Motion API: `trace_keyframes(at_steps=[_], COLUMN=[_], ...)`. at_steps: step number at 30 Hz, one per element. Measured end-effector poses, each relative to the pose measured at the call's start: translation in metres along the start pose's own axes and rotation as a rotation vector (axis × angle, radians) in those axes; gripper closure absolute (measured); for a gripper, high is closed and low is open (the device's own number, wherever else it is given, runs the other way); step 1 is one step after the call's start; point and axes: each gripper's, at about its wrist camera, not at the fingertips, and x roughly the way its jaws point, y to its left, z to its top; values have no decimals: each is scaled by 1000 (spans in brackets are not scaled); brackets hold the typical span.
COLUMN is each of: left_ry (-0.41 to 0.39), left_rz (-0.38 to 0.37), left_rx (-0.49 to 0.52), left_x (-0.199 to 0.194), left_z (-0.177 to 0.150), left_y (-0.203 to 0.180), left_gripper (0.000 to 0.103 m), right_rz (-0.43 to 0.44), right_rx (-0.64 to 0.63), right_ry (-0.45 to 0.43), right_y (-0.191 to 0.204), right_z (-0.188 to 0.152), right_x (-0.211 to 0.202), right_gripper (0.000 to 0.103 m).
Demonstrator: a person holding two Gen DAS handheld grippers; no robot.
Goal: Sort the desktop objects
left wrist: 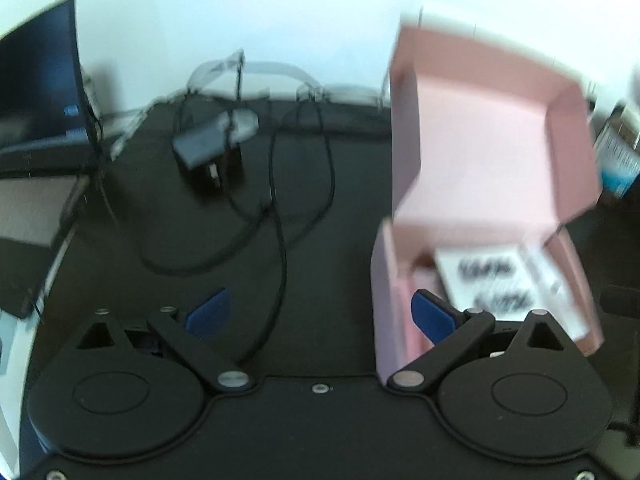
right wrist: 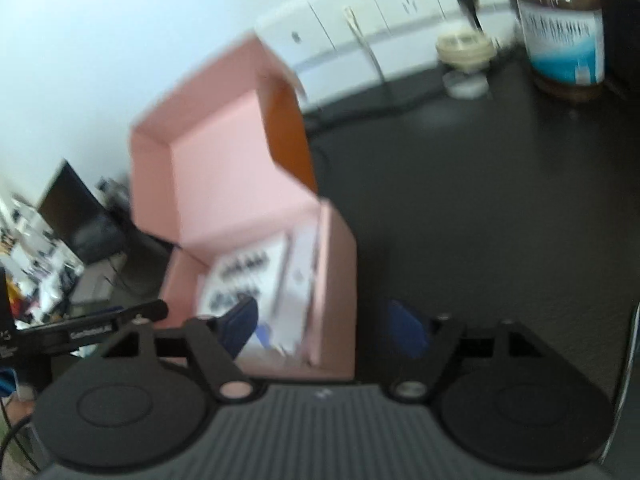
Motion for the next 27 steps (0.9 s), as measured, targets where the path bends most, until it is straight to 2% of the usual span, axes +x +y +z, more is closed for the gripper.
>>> trace_keyframes(at_steps=[2, 4, 7, 9, 11, 12, 13, 15, 17, 19, 22, 25, 27], left_ry=[-39, -63, -77, -84, -84, -87, -88, -84, -84, -77, -88, -103, -90], left_rz=[3, 26, 8, 1, 24, 26, 28, 25, 3, -43, -114, -170, -178], left_rx=[-14, -23, -22, 11, 79, 110, 137, 158, 125, 61, 23, 39, 54], left_x=[-5, -4, 1, 4, 10, 12, 14, 18, 20, 23, 25, 26, 30], left_z=[11, 23, 38, 43, 46, 44, 42, 40, 41, 45, 51, 53, 54], left_y=[6, 7, -1, -14, -33, -41, -49, -56, -52, -43, -37, -38, -41], left_gripper=[4, 4, 4, 4, 4, 4, 4, 4, 4, 4, 4, 4, 4], right_rz=[-25, -91, -168, -140, -99, -91, -84, -61, -33, -7, 22, 35, 38], right_rx=[-43, -106, -198, -251, -312, -336, -345, -307, -260, -217, -183, -190, -194], right_ry=[-47, -95, -136, -159, -159, -146, -127, -88, -66, -54, -45, -52, -58], right_y=[2, 6, 21, 33, 44, 47, 48, 43, 34, 25, 17, 16, 16], right_z=[11, 22, 36, 42, 46, 47, 49, 53, 56, 60, 64, 65, 64], right_x=[-9, -12, -5, 2, 13, 21, 29, 45, 54, 58, 59, 57, 55], right_gripper=[29, 21, 19, 19, 24, 39, 46, 45, 45, 45, 45, 45, 45])
